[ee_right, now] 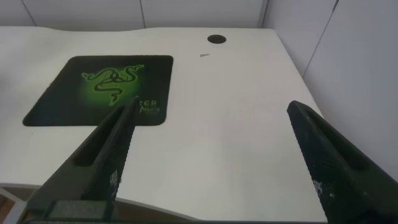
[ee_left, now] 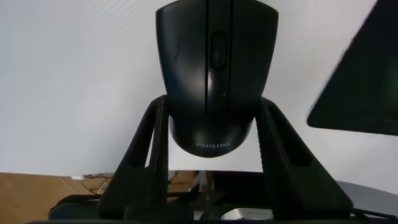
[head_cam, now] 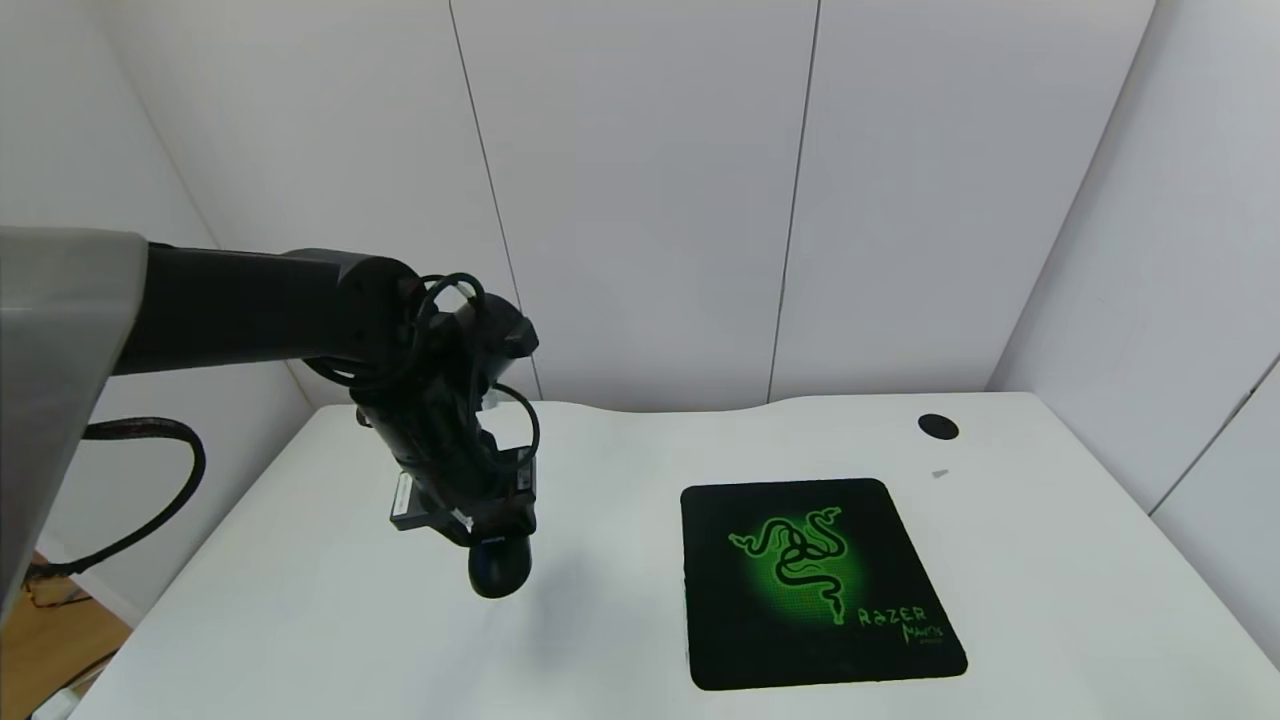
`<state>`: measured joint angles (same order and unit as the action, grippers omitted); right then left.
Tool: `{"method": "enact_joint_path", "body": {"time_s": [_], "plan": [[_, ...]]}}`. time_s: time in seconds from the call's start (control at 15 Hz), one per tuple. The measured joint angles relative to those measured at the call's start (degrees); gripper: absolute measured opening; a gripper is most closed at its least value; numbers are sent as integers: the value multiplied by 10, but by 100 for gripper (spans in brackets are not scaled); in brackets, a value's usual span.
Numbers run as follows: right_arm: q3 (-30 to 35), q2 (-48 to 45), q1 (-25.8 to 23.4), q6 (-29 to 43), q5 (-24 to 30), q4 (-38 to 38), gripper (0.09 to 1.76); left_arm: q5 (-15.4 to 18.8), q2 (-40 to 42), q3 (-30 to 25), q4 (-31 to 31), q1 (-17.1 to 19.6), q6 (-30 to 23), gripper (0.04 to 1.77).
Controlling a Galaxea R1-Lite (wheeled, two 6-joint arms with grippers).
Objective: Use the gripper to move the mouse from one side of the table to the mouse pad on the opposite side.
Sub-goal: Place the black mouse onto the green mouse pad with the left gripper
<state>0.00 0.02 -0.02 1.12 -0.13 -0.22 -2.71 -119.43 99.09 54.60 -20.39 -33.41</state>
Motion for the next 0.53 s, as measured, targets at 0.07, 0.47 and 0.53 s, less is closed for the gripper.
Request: {"method": "enact_joint_path", "body": {"time_s": [0.07,0.47,0.53], "plan": [[0,0,0,0,0,0,171,0,2,11,1,-9,-9,88],[0,0,0,0,0,0,171,4,-12,109,75,-74,-52,88],[0,0,0,0,0,0,171,4,-19,127,84,-87,-59,88]]}}
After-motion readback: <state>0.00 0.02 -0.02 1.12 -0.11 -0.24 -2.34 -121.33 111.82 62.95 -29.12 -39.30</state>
